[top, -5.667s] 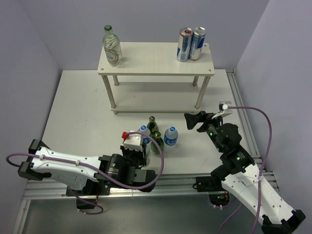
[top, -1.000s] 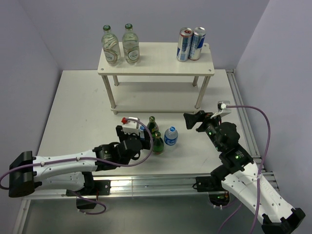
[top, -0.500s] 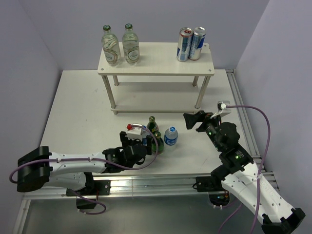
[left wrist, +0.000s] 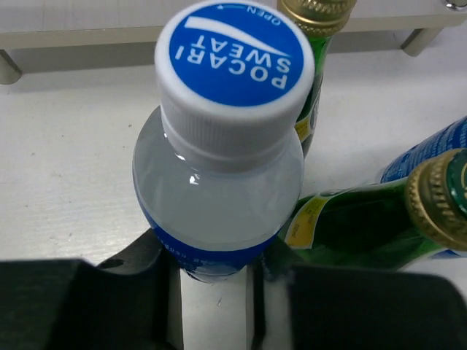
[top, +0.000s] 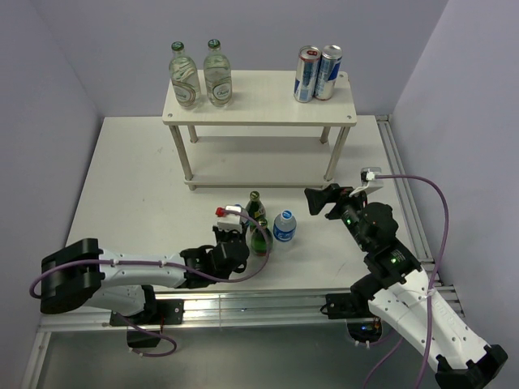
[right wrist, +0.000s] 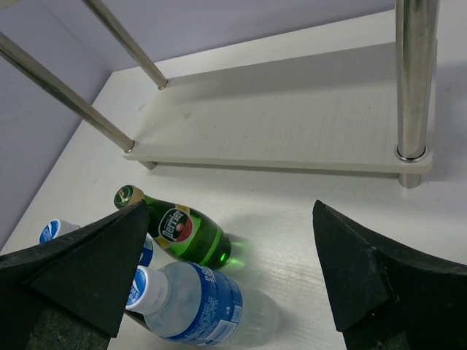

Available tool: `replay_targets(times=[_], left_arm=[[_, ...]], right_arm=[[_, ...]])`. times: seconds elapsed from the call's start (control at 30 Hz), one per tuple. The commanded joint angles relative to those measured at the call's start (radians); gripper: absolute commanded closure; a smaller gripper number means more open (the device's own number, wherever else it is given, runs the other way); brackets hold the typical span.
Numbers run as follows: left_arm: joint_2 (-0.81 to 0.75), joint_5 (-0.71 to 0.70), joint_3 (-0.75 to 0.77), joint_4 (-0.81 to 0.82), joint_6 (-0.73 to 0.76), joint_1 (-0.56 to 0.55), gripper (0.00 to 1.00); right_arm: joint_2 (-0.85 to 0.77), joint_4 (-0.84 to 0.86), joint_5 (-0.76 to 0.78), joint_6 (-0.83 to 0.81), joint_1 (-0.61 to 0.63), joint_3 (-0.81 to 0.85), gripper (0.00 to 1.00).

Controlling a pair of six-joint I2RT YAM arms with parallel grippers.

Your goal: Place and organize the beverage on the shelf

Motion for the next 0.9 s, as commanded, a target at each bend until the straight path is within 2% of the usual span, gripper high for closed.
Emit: replay_targets(times=[0.0, 0.03, 0.3, 0.4, 0.5, 0.63, 0.87], left_arm=[[0.022, -0.03, 0.017, 0.078, 0.016, 0.0, 0.95], [0.019, -0.034, 0.023, 0.067, 0.013, 0.0, 1.0], [-0.138, -0.12, 0.092, -0.148, 0.039, 0.0, 1.0], [-0.229, -0.161, 0.092, -0.165, 0.092, 0.0, 1.0], [-0.3, -0.174, 0.082, -0.115, 0.172, 0.012, 1.0], [-0.355, -0.12, 0.077, -0.029, 0.258, 0.101, 1.0], [-0.327, 0.042, 0.094, 0.177, 0.418, 0.277, 1.0]], right_arm=[[0.006, 0.027, -0.003, 0.003, 0.005, -0.009, 0.0], [0.006, 0.026, -0.004, 0.004, 0.007, -0.009, 0.0], [0.004, 0.027, -0.007, 0.003, 0.005, -0.009, 0.0], [0.001, 0.03, -0.009, 0.004, 0.005, -0.009, 0.0], [0.001, 0.033, -0.013, 0.006, 0.005, -0.009, 0.0], [0.006, 0.032, -0.016, 0.006, 0.005, -0.009, 0.0], [0.007, 0.032, -0.016, 0.006, 0.007, -0.009, 0.0]])
